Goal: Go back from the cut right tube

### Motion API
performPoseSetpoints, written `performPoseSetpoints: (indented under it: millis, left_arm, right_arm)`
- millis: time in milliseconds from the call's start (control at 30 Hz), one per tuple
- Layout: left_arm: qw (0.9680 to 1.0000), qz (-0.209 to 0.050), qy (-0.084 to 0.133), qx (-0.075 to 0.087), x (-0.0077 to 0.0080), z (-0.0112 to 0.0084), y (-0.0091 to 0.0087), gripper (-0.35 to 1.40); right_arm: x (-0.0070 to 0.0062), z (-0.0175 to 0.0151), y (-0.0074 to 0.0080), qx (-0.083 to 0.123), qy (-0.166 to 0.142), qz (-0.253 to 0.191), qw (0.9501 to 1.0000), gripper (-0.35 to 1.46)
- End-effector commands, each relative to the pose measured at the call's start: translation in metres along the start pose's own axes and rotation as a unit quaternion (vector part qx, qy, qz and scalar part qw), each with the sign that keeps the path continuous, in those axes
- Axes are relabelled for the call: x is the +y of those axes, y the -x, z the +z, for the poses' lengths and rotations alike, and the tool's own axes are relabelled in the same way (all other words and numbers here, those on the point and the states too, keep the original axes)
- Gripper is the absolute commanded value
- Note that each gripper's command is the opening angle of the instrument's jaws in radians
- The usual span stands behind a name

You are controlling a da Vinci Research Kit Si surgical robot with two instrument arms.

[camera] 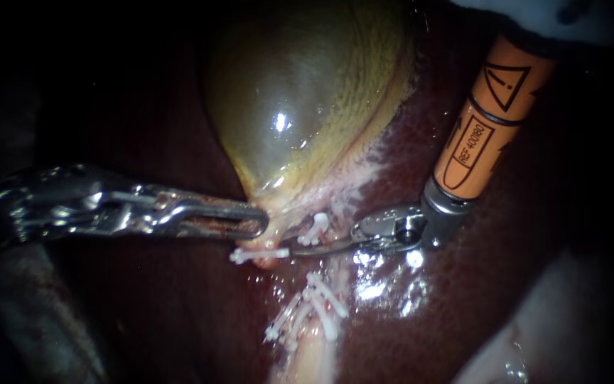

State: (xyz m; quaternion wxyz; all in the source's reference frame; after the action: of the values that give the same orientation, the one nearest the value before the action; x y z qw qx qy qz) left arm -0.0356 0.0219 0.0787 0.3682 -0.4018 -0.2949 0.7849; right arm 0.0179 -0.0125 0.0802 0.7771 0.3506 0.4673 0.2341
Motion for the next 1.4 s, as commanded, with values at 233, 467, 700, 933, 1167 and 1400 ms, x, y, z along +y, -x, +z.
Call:
performPoseSetpoints:
  millis: [233, 467, 700, 933, 1167, 1400]
  left_arm:
    - [1.0, 0.0, 0.0, 0.0, 0.0, 0.0, 0.0, -0.35]
    - [1.0, 0.0, 0.0, 0.0, 0.0, 0.0, 0.0, -0.35]
    - [1.0, 0.0, 0.0, 0.0, 0.0, 0.0, 0.0, -0.35]
    - [1.0, 0.0, 0.0, 0.0, 0.0, 0.0, 0.0, -0.35]
    - [1.0, 0.0, 0.0, 0.0, 0.0, 0.0, 0.0, -0.35]
    - [1.0, 0.0, 0.0, 0.0, 0.0, 0.0, 0.0, -0.35]
  right_arm:
    - [-0.0001, -0.0001, -0.0001, 0.0, 0.0, 0.0, 1.0, -0.35]
    - [-0.0001, -0.0001, -0.0001, 0.0, -0.001, 0.0, 1.0, -0.35]
    - [-0.0005, -0.0001, 0.0001, 0.004, 0.0, -0.003, 1.0, -0.35]
    - [-0.0007, -0.0002, 0.0001, 0.006, 0.001, -0.006, 1.0, -0.23]
    - [-0.0007, -0.0005, 0.0003, 0.006, 0.0, -0.007, 1.0, 0.12]
    - [-0.0007, -0.0006, 0.0003, 0.005, 0.0, -0.022, 0.9998, 0.36]
